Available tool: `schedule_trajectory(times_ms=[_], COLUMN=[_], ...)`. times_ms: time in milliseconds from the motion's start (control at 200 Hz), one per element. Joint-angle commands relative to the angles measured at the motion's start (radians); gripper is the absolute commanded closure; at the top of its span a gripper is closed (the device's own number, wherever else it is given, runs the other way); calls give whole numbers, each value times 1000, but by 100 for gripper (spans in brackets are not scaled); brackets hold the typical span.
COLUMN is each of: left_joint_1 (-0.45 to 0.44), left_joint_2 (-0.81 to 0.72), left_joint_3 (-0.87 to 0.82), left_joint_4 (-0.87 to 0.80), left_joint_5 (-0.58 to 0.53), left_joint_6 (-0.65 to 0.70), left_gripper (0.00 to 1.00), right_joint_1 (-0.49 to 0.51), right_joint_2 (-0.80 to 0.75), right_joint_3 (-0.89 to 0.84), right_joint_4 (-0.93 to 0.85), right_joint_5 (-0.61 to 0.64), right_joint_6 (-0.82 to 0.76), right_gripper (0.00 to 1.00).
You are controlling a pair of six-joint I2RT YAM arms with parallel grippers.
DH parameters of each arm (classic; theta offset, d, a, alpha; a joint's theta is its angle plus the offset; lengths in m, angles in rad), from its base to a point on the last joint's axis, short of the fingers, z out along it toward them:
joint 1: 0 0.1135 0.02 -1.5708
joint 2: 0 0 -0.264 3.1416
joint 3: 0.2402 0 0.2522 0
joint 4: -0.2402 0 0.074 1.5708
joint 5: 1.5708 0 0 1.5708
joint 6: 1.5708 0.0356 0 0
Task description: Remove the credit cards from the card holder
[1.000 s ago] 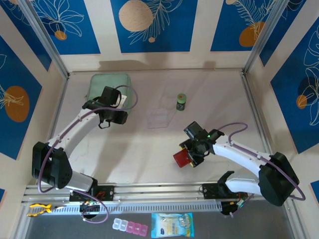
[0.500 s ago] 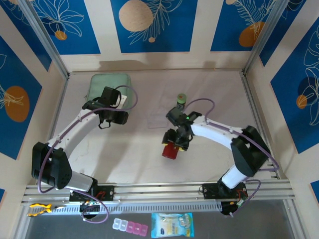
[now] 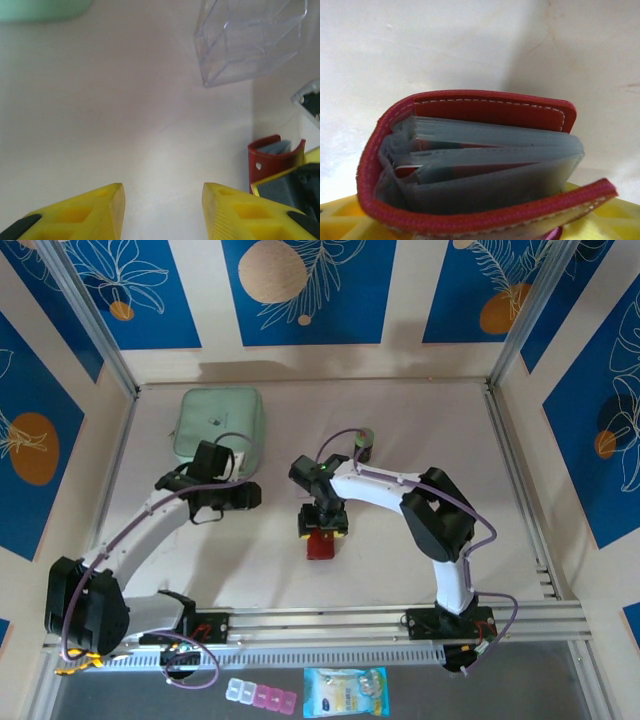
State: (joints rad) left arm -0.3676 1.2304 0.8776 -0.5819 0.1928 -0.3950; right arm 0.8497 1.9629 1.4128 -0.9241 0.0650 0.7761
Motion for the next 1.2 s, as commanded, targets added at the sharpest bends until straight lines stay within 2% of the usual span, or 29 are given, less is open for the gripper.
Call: schedule_trajectory(times_ms=[0,230,440,690,1015,1195], left_joint_1=[1,-10,-28,-81,-157,-208], left_joint_2=[-54,-89,-114,-74,25,79], left_joint_3=[-47,-92,-116,-133,-181,-186], left_joint_4=[40,53,81,138,312,392], left_joint_5=[59,79,89,102,145,163], left_joint_6=[-101,-145,-192,-246,-363,-411], left_gripper=[55,55,55,54,56,66], right_joint_1=[-3,-6,-5,-8,-9,-27], right_joint_2=[36,76,54,-40,-213,-292], right_joint_3=[44,55,42,-20,-164,-230], right_joint_4=[-55,-29,-2,33,109,129], right_joint_5=[24,18,10,31,31,35], right_joint_6=[-35,-43,-37,-12,21,37], right_gripper=[32,29,24,21,20,25])
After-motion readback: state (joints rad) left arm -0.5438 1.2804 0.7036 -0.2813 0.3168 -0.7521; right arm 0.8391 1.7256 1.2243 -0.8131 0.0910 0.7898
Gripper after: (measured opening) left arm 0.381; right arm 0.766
